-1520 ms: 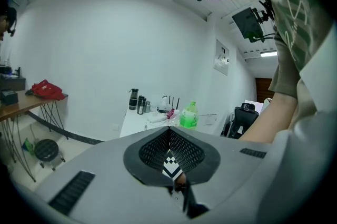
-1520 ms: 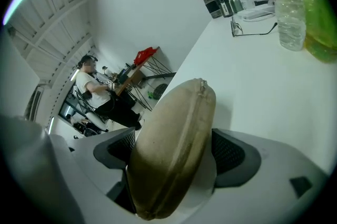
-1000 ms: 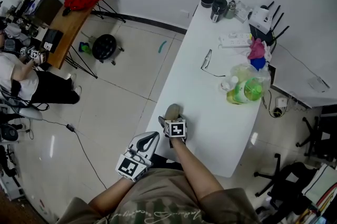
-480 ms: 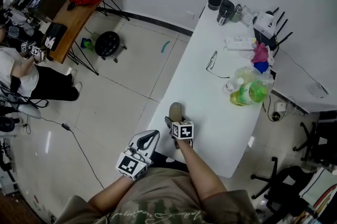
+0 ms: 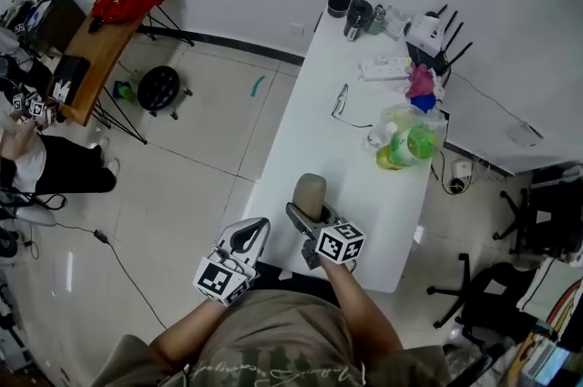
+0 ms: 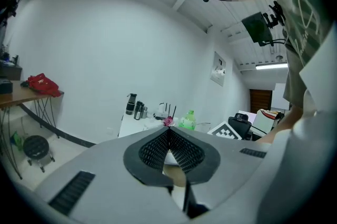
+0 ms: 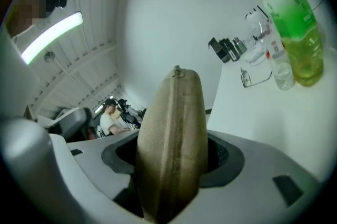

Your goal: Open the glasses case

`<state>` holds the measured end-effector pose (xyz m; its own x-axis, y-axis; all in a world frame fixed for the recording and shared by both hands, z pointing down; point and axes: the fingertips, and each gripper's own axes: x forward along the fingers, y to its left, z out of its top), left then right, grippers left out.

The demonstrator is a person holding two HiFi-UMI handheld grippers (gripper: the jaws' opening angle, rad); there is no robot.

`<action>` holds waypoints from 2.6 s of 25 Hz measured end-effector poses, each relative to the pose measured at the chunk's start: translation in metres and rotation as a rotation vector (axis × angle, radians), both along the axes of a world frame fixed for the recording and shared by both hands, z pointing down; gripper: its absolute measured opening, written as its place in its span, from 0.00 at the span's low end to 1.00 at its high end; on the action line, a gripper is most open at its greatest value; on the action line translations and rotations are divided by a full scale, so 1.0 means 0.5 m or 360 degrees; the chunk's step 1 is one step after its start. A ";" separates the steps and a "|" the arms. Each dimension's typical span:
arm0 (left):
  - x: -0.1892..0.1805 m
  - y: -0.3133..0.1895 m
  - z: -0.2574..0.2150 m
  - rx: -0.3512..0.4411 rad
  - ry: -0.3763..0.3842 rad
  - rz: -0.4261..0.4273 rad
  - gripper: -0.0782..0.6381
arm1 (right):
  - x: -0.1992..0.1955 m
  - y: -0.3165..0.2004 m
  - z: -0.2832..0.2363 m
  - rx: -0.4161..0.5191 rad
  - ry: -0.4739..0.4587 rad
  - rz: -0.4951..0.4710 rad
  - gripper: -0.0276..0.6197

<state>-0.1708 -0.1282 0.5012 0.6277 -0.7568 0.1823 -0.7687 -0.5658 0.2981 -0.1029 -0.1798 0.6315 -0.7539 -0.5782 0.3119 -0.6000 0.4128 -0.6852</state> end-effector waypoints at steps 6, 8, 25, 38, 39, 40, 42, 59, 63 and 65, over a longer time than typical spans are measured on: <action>0.028 0.009 -0.019 0.0106 -0.0110 0.0236 0.12 | 0.057 0.049 -0.176 0.0193 -0.0194 0.0179 0.53; 0.046 0.018 -0.033 0.0114 -0.0112 0.0336 0.12 | 0.071 0.075 -0.230 0.0235 -0.0268 0.0233 0.53; 0.270 0.139 -0.171 0.0195 0.0296 0.0723 0.12 | 0.245 0.228 -0.508 0.0558 -0.0764 0.0130 0.53; 0.512 0.318 -0.223 0.0184 0.0369 0.0647 0.21 | 0.484 0.399 -0.516 0.0627 -0.0927 -0.0117 0.53; 0.514 0.331 -0.224 0.0183 0.0364 0.0643 0.21 | 0.489 0.410 -0.520 0.0639 -0.0936 -0.0112 0.53; 0.515 0.338 -0.226 0.0179 0.0372 0.0637 0.21 | 0.492 0.420 -0.526 0.0657 -0.0940 -0.0111 0.53; 0.522 0.336 -0.238 0.0175 0.0430 0.0653 0.21 | 0.497 0.428 -0.539 0.0701 -0.0938 -0.0113 0.53; 0.479 0.336 -0.325 -0.0027 0.0556 0.0952 0.21 | 0.413 0.447 -0.614 0.0735 -0.1060 -0.0352 0.53; 0.465 0.337 -0.327 -0.0044 0.0570 0.1026 0.21 | 0.394 0.446 -0.619 0.0731 -0.1038 -0.0395 0.53; 0.461 0.333 -0.324 -0.0056 0.0562 0.1051 0.21 | 0.387 0.443 -0.618 0.0726 -0.1025 -0.0394 0.52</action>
<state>0.0596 0.0385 0.3391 0.9751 -0.1997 -0.0970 -0.1277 -0.8620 0.4905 0.0908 0.0416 0.3226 -0.8268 -0.3372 -0.4501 -0.0022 0.8022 -0.5970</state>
